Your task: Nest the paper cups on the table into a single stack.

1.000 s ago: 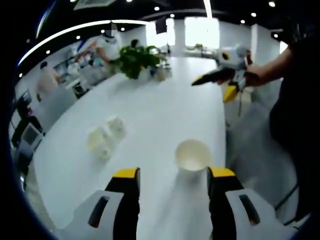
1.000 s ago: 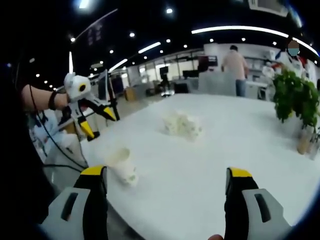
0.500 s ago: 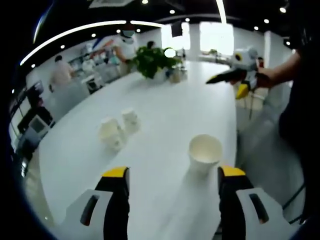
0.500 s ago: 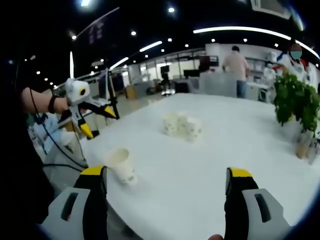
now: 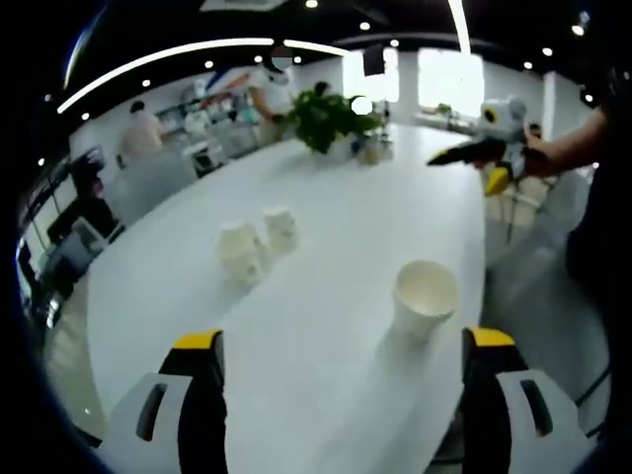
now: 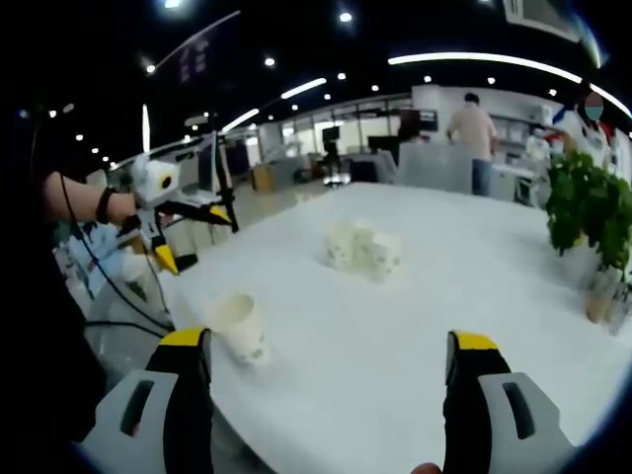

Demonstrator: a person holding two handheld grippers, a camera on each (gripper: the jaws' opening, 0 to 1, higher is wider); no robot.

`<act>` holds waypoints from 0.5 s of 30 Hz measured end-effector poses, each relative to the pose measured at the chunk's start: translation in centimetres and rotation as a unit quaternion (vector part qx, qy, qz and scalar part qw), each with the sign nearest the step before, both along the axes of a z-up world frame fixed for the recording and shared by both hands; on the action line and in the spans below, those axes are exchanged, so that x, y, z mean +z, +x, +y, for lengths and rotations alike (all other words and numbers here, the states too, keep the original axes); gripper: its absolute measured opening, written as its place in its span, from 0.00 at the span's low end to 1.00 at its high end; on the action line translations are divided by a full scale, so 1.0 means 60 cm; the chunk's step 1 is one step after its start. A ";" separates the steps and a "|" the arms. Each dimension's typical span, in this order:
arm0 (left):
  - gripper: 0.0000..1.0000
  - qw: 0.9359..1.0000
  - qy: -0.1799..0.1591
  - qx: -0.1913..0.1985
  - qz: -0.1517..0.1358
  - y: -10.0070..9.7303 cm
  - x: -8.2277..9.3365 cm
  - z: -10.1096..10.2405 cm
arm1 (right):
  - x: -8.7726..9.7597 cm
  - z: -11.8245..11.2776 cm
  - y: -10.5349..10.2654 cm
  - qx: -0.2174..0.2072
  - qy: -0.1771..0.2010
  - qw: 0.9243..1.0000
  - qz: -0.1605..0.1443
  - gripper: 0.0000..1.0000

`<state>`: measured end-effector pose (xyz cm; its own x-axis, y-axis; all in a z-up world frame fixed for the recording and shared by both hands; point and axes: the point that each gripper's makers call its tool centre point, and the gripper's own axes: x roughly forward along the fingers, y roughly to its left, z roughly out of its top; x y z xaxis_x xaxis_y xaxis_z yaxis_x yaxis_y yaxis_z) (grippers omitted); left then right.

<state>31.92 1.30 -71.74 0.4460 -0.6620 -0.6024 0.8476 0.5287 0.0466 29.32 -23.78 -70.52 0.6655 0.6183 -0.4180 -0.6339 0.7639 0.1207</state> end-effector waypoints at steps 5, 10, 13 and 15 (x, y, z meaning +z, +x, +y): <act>0.99 1.000 -0.004 0.001 -0.003 0.001 0.003 -0.001 | -0.001 0.004 0.001 0.004 -0.001 1.000 0.001 0.97; 0.99 1.000 -0.001 0.006 0.004 0.001 -0.002 0.003 | 0.000 0.005 0.003 0.006 -0.001 1.000 0.001 0.97; 0.99 1.000 0.004 0.003 0.003 -0.001 -0.003 0.002 | 0.004 0.009 0.006 0.012 -0.005 1.000 -0.002 0.97; 0.98 1.000 0.003 -0.002 0.002 -0.003 -0.004 0.001 | 0.007 0.010 0.014 0.016 -0.008 1.000 -0.003 0.97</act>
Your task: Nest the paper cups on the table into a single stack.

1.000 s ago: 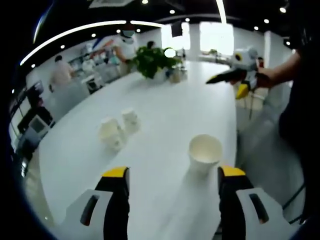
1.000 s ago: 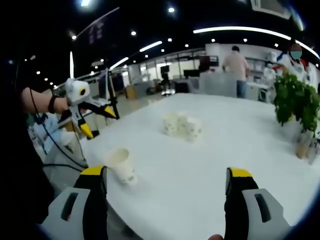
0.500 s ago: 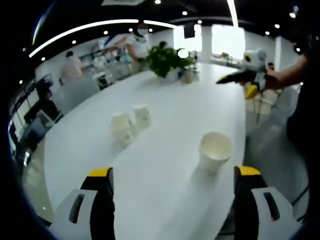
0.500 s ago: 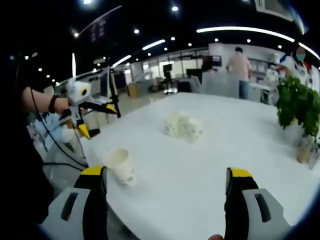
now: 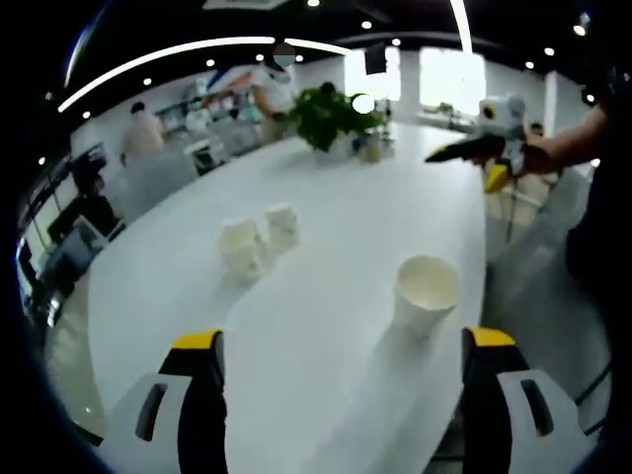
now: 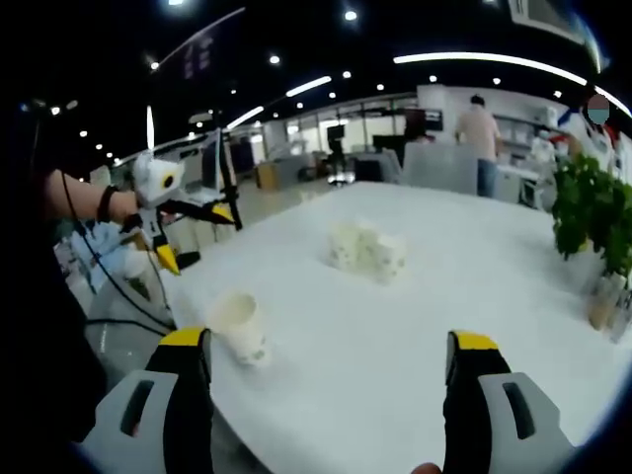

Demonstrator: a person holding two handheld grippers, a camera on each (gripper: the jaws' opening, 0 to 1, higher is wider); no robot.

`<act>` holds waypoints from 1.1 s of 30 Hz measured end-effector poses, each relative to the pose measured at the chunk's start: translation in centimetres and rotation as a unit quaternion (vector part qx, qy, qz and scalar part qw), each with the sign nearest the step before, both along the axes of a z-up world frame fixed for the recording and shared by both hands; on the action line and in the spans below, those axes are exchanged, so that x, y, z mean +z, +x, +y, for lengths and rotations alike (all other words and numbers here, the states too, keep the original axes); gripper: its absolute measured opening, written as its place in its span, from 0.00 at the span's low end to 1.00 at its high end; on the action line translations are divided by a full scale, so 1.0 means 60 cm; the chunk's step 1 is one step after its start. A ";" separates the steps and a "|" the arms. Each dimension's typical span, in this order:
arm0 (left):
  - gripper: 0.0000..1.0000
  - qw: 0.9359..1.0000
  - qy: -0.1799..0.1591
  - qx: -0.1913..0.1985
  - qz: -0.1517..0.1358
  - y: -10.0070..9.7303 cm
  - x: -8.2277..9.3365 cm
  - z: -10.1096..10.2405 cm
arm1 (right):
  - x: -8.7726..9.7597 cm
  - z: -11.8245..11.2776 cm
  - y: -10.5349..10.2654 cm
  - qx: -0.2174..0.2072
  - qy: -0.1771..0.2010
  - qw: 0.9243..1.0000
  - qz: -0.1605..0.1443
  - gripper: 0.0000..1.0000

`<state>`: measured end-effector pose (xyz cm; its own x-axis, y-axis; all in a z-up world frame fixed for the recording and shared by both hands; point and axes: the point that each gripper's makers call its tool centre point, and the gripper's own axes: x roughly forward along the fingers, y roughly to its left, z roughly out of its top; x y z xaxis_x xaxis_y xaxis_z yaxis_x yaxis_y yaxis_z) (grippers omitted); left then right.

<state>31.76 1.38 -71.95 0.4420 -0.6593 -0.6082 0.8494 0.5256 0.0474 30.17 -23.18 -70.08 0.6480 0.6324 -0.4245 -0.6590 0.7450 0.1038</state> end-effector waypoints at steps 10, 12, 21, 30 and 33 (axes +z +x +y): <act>0.98 1.000 0.007 -0.002 0.002 -0.003 -0.008 0.005 | 0.039 0.021 0.067 0.046 -0.034 0.998 -0.030 0.96; 0.98 1.000 0.005 0.002 0.001 -0.002 -0.007 0.010 | 0.048 0.026 0.080 0.056 -0.040 0.997 -0.038 0.96; 0.97 0.999 -0.002 0.047 -0.006 0.016 -0.003 0.050 | 0.085 0.051 0.151 0.083 -0.054 0.993 -0.062 0.96; 0.96 0.998 -0.005 0.066 -0.007 0.029 -0.010 0.060 | 0.101 0.102 0.208 0.141 -0.096 0.982 -0.084 0.90; 0.96 0.998 -0.005 0.064 -0.009 0.031 -0.013 0.056 | 0.101 0.123 0.223 0.171 -0.117 0.974 -0.094 0.87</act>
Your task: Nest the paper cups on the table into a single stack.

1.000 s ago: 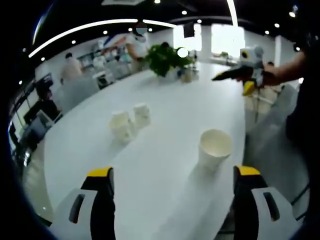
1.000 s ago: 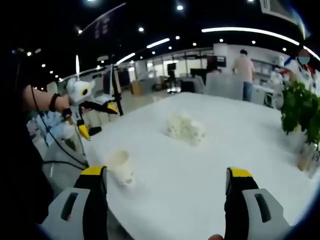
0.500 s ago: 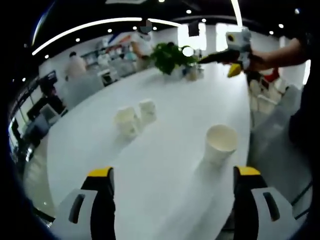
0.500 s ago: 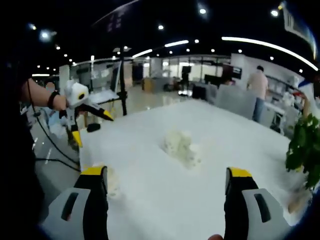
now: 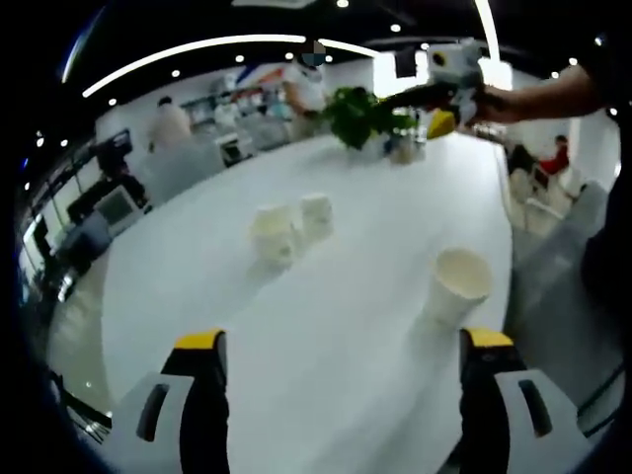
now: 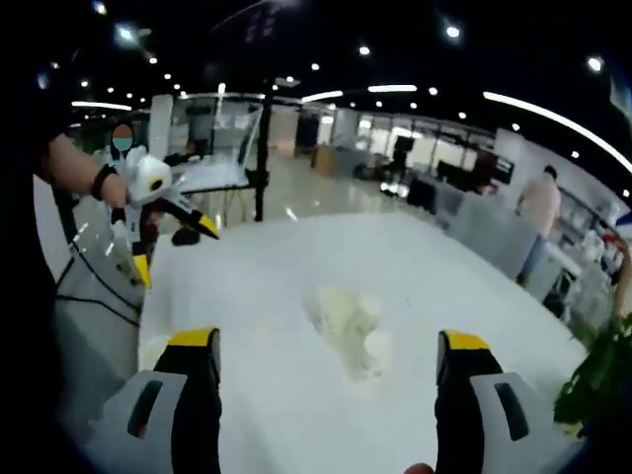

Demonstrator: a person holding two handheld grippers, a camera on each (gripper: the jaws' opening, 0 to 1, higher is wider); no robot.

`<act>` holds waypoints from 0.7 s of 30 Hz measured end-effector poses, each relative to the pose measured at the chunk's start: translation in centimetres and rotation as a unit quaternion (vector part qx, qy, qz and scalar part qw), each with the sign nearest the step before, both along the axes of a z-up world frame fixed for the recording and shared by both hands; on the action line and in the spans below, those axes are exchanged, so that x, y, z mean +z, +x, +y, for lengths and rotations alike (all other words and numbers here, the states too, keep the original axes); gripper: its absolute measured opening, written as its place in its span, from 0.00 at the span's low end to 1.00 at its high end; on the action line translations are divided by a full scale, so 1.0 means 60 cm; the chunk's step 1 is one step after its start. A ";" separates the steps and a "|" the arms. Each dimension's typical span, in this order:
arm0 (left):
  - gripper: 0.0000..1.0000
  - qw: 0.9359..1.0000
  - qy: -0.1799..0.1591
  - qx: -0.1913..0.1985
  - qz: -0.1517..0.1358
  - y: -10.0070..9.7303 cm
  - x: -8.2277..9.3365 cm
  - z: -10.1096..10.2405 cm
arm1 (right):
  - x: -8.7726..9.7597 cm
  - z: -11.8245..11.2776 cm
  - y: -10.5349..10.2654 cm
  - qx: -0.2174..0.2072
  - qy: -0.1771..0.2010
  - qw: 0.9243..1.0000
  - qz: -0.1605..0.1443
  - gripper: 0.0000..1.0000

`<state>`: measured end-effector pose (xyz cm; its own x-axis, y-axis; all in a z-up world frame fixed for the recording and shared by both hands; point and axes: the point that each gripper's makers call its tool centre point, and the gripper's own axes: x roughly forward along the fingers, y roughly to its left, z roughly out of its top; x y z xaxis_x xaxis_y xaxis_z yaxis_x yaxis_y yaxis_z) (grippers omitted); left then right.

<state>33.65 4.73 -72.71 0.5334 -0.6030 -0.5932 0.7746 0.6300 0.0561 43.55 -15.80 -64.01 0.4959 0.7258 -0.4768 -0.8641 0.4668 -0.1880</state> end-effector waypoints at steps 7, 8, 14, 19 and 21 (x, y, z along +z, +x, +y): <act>0.97 1.000 0.004 0.007 -0.001 0.011 -0.013 0.002 | -0.004 0.046 0.030 0.079 -0.056 0.995 -0.023 0.78; 0.96 1.000 0.002 0.010 0.000 0.013 -0.016 0.004 | -0.008 0.050 0.034 0.088 -0.061 0.994 -0.022 0.76; 0.96 1.000 -0.003 0.017 0.005 0.019 -0.028 0.005 | -0.045 0.086 0.058 0.152 -0.112 0.982 -0.008 0.68; 0.96 1.000 -0.004 0.023 0.008 0.027 -0.032 0.010 | -0.071 0.106 0.076 0.183 -0.134 0.974 0.002 0.64; 0.96 1.000 -0.004 0.026 0.010 0.031 -0.035 0.014 | -0.083 0.113 0.082 0.191 -0.143 0.971 0.006 0.62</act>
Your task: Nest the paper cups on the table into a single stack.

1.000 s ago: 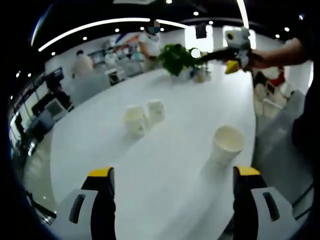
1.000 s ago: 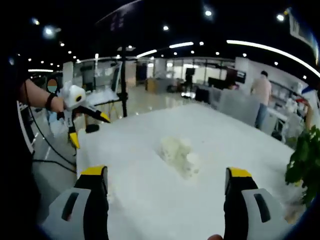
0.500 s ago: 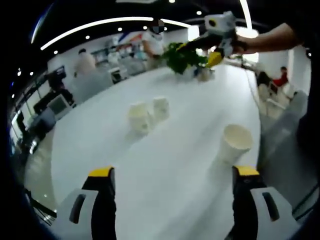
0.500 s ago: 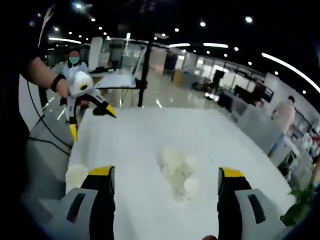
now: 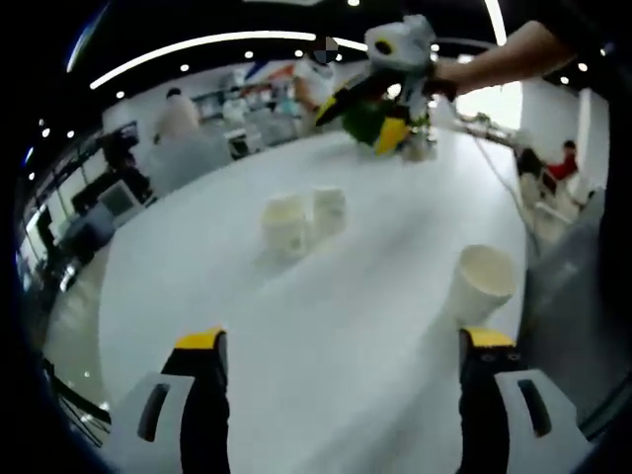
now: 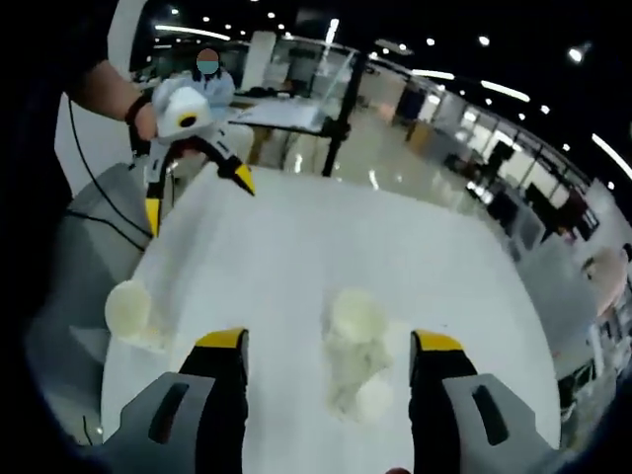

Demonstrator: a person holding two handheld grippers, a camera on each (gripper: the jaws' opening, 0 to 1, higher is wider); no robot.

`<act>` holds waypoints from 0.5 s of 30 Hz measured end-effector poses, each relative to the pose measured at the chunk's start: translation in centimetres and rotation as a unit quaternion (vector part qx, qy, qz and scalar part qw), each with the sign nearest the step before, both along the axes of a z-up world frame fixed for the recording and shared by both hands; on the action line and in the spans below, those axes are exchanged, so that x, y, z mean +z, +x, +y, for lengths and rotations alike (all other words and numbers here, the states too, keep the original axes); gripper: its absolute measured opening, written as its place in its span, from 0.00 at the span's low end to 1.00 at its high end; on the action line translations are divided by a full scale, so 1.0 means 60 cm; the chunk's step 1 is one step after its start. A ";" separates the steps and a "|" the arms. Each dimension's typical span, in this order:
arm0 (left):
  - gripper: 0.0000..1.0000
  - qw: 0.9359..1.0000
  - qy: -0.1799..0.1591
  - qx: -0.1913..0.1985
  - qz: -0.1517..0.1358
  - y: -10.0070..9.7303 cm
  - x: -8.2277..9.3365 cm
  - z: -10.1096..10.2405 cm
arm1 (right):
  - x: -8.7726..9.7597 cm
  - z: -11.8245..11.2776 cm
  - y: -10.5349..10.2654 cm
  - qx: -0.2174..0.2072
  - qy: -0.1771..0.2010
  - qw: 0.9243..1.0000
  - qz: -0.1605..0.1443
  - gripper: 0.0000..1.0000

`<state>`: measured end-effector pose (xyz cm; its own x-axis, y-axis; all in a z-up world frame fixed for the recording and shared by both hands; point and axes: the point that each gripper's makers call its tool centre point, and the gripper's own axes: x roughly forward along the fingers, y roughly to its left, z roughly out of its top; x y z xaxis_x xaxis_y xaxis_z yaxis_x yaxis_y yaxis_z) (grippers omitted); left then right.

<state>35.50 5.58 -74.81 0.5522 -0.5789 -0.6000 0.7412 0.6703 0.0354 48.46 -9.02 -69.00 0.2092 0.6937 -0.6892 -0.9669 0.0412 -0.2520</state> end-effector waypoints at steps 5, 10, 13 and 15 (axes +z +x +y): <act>0.96 1.000 -0.004 0.008 0.001 0.010 -0.003 0.006 | -0.027 0.018 0.010 0.024 -0.018 1.000 0.002 0.55; 0.96 1.000 0.000 0.006 0.005 0.012 -0.016 0.008 | -0.051 0.039 0.017 0.052 -0.043 0.998 -0.007 0.49; 0.96 1.000 -0.001 0.005 0.008 0.012 -0.021 0.008 | -0.067 0.051 0.018 0.072 -0.060 0.996 -0.010 0.43; 0.96 1.000 -0.004 0.006 0.010 0.011 -0.023 0.006 | -0.076 0.054 0.019 0.079 -0.071 0.994 -0.013 0.41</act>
